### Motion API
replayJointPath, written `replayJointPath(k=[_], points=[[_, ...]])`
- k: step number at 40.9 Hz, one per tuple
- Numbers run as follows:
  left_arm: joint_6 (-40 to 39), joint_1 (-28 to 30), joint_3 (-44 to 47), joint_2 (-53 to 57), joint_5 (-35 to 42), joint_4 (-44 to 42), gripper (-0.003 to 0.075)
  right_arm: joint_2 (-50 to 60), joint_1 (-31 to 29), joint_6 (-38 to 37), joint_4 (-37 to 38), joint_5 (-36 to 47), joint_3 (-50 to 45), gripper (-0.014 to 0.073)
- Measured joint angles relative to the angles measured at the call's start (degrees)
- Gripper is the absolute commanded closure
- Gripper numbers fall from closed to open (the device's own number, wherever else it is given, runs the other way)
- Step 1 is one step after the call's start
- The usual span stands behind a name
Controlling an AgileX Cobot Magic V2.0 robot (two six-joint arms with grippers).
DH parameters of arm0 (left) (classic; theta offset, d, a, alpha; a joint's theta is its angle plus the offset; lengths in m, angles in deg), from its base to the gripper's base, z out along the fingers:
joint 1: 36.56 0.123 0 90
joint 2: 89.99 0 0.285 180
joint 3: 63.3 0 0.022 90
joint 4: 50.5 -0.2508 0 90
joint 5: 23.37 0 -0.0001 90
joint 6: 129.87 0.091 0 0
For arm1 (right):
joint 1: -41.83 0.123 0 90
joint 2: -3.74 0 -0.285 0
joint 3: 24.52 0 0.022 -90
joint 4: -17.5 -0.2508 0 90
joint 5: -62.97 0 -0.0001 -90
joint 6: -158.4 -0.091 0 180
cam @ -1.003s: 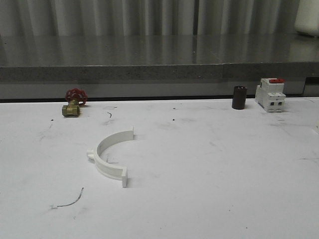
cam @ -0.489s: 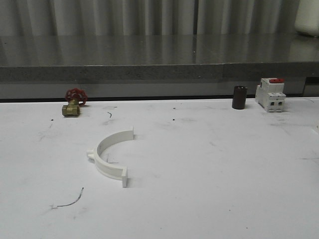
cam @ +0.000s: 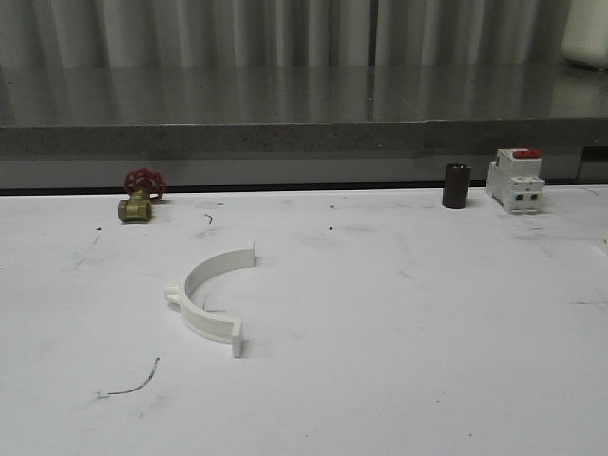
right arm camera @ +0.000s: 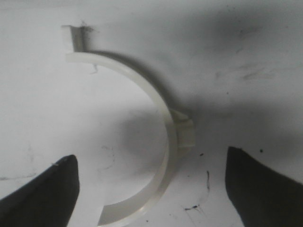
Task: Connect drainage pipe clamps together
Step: 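Grasp the half-ring by its tab and carry it toward the placed half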
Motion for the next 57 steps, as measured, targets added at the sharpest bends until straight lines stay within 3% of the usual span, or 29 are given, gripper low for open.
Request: replayJointPath(k=[10, 22, 27, 46, 51, 57], points=[[0.00, 0.00, 0.00, 0.00, 0.00, 0.00, 0.0741, -5.34, 0.00, 0.17, 1.59, -0.51, 1.89, -0.0010], [0.00, 0.00, 0.00, 0.00, 0.00, 0.00, 0.0741, -7.10, -0.03, 0.17, 2.26, -0.18, 2.02, 0.0322], [0.00, 0.00, 0.00, 0.00, 0.00, 0.00, 0.0741, -7.10, -0.03, 0.31, 2.86, 0.06, 2.02, 0.0415], [0.00, 0.00, 0.00, 0.00, 0.00, 0.00, 0.0741, -1.55, 0.33, -0.82, 1.50, -1.35, 2.02, 0.0432], [0.00, 0.00, 0.00, 0.00, 0.00, 0.00, 0.0741, 2.61, 2.61, -6.48, 1.37, -3.52, 2.02, 0.0432], [0.00, 0.00, 0.00, 0.00, 0.00, 0.00, 0.0741, 5.33, 9.52, -16.00, 2.86, -5.16, 2.02, 0.0432]])
